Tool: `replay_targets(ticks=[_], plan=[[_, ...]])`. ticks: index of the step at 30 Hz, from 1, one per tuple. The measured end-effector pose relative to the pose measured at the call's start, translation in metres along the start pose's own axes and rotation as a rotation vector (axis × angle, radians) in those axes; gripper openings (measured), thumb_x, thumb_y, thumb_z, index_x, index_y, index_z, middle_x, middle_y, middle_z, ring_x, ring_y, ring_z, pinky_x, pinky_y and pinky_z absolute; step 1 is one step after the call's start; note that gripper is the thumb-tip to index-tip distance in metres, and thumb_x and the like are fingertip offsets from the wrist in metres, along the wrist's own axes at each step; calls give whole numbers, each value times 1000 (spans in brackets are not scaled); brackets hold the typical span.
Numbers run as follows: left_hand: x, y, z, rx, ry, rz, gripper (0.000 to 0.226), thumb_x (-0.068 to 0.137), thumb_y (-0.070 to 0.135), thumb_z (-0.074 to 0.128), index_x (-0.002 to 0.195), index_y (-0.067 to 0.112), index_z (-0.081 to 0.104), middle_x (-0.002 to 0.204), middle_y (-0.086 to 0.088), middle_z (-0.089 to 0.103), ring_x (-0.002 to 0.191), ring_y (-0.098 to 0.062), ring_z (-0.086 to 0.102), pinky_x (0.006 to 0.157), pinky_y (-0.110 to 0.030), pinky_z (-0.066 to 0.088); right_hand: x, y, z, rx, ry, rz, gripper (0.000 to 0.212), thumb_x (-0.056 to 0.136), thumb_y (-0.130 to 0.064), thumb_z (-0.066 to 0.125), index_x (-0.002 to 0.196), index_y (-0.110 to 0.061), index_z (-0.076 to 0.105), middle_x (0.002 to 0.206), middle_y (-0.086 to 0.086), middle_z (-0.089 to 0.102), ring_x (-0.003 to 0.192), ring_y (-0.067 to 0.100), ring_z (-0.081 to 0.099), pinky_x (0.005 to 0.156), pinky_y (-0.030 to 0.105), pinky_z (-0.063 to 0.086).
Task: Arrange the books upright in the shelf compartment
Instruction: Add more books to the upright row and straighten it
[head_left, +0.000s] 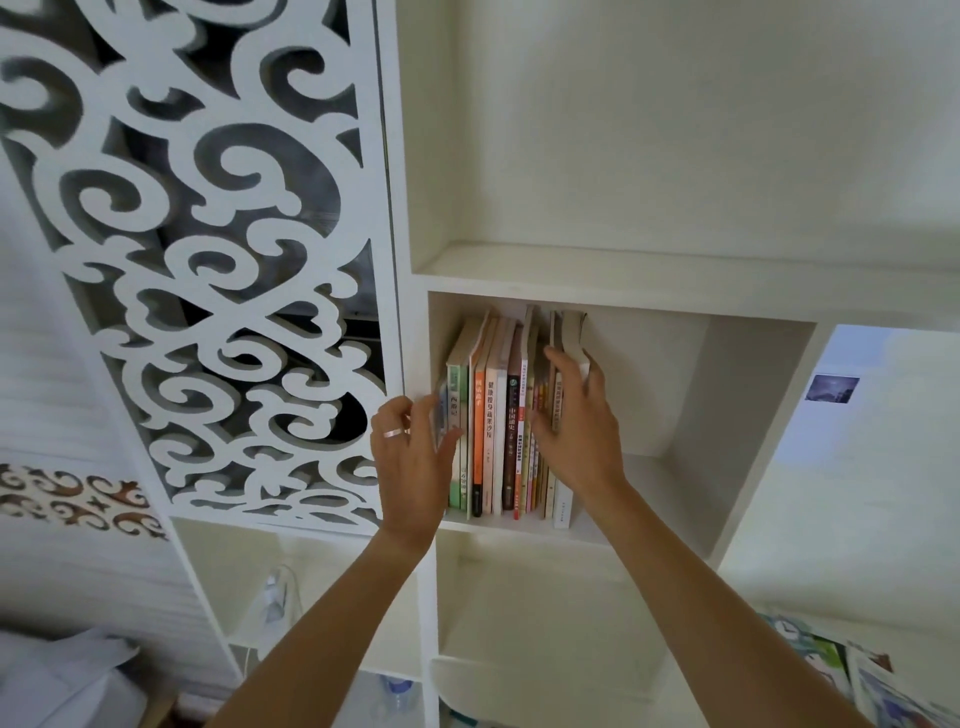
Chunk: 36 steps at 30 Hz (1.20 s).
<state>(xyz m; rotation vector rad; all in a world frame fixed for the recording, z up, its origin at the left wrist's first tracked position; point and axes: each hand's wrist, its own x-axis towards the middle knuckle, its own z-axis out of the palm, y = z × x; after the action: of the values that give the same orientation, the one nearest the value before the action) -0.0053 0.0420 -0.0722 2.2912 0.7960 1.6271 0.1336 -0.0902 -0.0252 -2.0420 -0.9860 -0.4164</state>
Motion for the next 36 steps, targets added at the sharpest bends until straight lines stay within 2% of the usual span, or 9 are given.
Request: replay_targets(ticks=[6,12,15,19,25,28,30,33,36], plan=[[2,-3,6,111,-158,15,72,75,26,89,138,29,53,130,-9,42,120,-27,44,95,-40,50,1,2,6,-27,31,4,76,92,-36,71,151,-45,24,161,6,25,111,28,66,91,41,60],[4,-3,13,292,-142,31,89,79,34,84,154,27,37,130,-13,44,118,-27,45,91,-38,43,0,5,8,-37,51,-6,76,93,-34,69,152,-44,23,162,7,25,111,26,66,89,37,60],[10,3,13,359,-128,98,76,77,29,86,142,17,48,122,-13,48,108,-27,49,84,-38,48,0,4,10,-65,66,-10,76,92,-33,70,153,-42,24,162,8,24,113,26,64,86,33,57],[16,14,12,364,-81,110,51,78,18,85,120,9,57,114,-12,53,97,-25,51,77,-35,49,0,4,12,-77,76,-8,77,91,-34,69,153,-42,24,162,7,23,114,27,63,85,36,61],[14,18,9,-2,-100,-114,11,99,16,61,104,18,52,103,0,54,90,-16,54,74,-34,55,-2,3,11,-53,67,5,79,91,-32,70,152,-44,22,163,4,20,116,29,62,87,42,62],[12,24,2,-203,-68,-223,19,99,13,61,97,23,45,97,5,49,85,-8,52,69,-15,48,-3,4,11,-61,74,-16,80,90,-31,71,153,-42,23,163,6,20,109,25,64,81,33,60],[6,25,-3,-264,-32,-222,20,97,12,62,99,22,44,98,4,48,87,-5,53,66,-10,46,-2,5,12,-69,79,-27,80,91,-28,70,153,-43,23,163,6,20,105,23,65,80,30,60],[2,19,0,-329,-56,-291,22,99,20,61,108,23,42,99,6,51,87,-5,60,67,-13,53,-2,7,12,-55,80,-43,84,91,-17,68,155,-45,20,160,7,24,100,19,66,78,33,62],[0,13,7,-186,-117,-297,24,100,37,59,114,26,42,104,5,56,87,-9,63,67,-23,57,-8,12,13,-11,80,-70,92,96,-12,63,159,-49,8,161,8,27,91,11,65,76,25,58]])
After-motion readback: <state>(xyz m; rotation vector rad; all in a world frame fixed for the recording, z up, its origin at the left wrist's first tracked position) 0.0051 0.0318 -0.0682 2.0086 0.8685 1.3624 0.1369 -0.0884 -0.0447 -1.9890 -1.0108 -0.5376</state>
